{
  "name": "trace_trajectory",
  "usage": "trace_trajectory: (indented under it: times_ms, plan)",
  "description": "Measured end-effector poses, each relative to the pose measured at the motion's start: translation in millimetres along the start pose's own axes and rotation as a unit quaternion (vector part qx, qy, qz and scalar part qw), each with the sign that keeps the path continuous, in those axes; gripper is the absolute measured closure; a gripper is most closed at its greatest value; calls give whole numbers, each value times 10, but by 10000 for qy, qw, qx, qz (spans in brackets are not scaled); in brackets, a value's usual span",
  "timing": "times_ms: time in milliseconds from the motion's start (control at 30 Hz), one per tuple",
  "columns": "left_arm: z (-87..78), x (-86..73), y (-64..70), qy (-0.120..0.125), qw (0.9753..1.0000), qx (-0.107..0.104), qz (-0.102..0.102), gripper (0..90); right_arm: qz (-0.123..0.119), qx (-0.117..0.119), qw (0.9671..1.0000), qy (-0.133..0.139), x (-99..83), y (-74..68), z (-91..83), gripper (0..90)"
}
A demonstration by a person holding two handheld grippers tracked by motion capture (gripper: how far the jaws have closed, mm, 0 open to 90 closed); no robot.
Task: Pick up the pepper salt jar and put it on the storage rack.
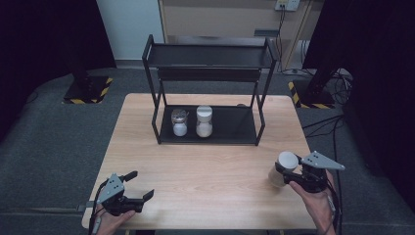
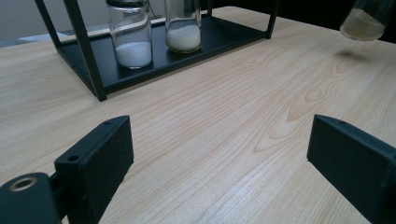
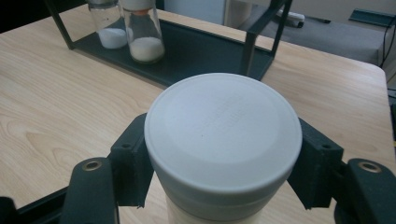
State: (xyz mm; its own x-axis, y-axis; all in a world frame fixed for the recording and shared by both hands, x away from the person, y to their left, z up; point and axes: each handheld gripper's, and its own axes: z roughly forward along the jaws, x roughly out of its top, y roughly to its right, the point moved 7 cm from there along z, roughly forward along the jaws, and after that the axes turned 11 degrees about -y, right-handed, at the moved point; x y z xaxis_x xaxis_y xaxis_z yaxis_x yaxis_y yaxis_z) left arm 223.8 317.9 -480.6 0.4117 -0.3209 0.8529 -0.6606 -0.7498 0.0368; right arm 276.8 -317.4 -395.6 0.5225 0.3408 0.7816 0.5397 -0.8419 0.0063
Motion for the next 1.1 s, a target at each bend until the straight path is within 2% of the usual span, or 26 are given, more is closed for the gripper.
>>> trace_trajectory:
  times_ms: [567, 900, 1100]
  plan:
    - [6, -1, -4, -12, 10000, -19, -8, 63, -195, 411, 9990, -44, 446, -97, 323, 337]
    - [9, -2, -7, -19, 10000, -28, -18, 63, -343, 536, 9980, -60, 737, -169, 531, 337]
    - [7, -5, -13, -2, 10000, -33, -33, 63, -351, 548, 9978, -113, 892, -205, 644, 337]
